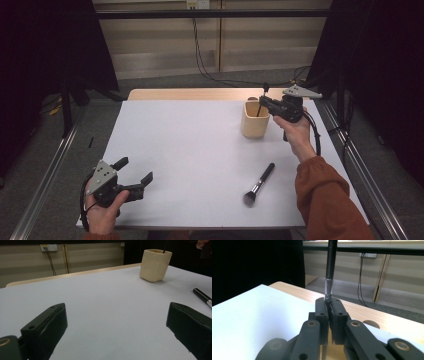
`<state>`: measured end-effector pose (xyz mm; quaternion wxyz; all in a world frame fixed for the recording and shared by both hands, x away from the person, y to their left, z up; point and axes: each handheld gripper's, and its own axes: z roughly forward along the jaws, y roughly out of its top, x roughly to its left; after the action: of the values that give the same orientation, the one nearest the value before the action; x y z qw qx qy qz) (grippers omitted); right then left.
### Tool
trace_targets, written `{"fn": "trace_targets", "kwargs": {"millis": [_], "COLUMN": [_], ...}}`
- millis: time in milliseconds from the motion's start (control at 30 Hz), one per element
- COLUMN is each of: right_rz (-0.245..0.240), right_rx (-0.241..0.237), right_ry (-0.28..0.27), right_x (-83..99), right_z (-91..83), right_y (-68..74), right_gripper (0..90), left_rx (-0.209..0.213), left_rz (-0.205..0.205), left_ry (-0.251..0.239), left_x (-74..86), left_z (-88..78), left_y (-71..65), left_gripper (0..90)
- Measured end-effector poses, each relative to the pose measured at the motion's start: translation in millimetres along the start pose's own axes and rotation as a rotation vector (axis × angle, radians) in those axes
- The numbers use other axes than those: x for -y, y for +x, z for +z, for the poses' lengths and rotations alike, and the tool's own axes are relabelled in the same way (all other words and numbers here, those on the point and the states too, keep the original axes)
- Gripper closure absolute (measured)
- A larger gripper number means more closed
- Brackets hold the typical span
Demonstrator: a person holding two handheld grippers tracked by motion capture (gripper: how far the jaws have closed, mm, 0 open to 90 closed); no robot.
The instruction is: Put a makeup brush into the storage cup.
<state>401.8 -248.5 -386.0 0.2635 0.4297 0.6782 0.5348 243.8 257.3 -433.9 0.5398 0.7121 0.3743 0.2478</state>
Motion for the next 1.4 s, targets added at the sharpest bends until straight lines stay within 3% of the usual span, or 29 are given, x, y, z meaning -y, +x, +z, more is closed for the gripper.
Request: {"fn": "trace_targets", "kwargs": {"millis": [1200, 1400], "right_rz": [0.022, 0.012], "right_rx": [-0.006, -0.003], "right_ry": [0.041, 0.045], "right_x": [27.7, 29.6], "right_z": [10.1, 11.8], "right_y": [-6.6, -6.6], "right_gripper": [86.0, 81.9], "left_rx": [-0.002, 0.001], "left_rz": [0.020, 0.025], "left_ry": [0.005, 0.005], "left_x": [-0.2, -0.2], "left_z": [-0.1, 0.0], "left_y": [-2.0, -1.6], "left_gripper": [3.6, 3.6]}}
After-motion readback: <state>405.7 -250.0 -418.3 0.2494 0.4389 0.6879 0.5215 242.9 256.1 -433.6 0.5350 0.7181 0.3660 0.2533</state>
